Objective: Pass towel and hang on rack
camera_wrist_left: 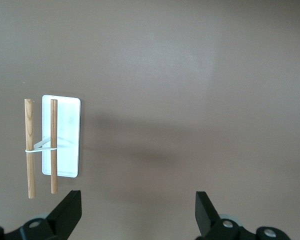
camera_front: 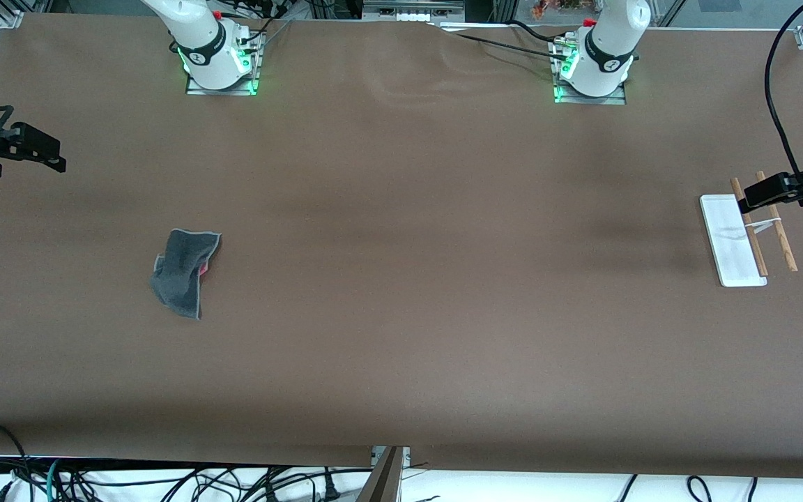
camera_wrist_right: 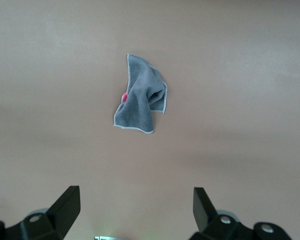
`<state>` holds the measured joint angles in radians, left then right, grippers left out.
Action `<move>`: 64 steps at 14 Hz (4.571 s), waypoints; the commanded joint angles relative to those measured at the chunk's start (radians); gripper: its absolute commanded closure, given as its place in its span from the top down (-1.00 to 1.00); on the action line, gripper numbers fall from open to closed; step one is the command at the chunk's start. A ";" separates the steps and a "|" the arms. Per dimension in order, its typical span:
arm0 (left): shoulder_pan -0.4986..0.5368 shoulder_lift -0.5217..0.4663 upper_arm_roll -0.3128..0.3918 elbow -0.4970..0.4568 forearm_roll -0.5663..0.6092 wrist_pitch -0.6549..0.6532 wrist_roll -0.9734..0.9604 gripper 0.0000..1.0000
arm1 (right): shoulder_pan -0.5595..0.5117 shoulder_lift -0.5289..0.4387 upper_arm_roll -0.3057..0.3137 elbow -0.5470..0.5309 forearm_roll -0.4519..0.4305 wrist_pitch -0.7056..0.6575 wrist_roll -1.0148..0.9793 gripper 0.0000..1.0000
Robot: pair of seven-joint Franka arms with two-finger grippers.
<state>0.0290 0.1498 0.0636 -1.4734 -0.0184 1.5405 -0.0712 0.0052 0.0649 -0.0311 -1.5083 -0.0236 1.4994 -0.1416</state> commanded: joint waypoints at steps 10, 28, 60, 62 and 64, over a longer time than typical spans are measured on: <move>-0.003 0.019 0.002 0.038 -0.002 -0.016 0.013 1.00 | 0.030 0.100 0.005 0.000 -0.035 0.106 -0.001 1.00; 0.000 0.019 0.009 0.038 -0.002 -0.014 0.016 1.00 | 0.056 0.558 0.005 -0.154 -0.019 0.744 -0.015 1.00; -0.001 0.010 -0.007 0.013 0.023 0.029 -0.018 1.00 | 0.070 0.606 0.022 -0.133 -0.022 0.898 -0.015 -1.00; 0.000 0.011 -0.005 0.013 0.026 0.029 -0.013 1.00 | 0.068 0.546 0.034 -0.101 -0.021 0.819 -0.015 -1.00; 0.000 0.011 -0.005 0.013 0.025 0.029 -0.016 1.00 | 0.067 0.527 0.060 0.049 -0.016 0.597 -0.015 -1.00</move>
<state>0.0294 0.1660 0.0616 -1.4701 -0.0091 1.5710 -0.0761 0.0792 0.6356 0.0022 -1.5637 -0.0448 2.2731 -0.1433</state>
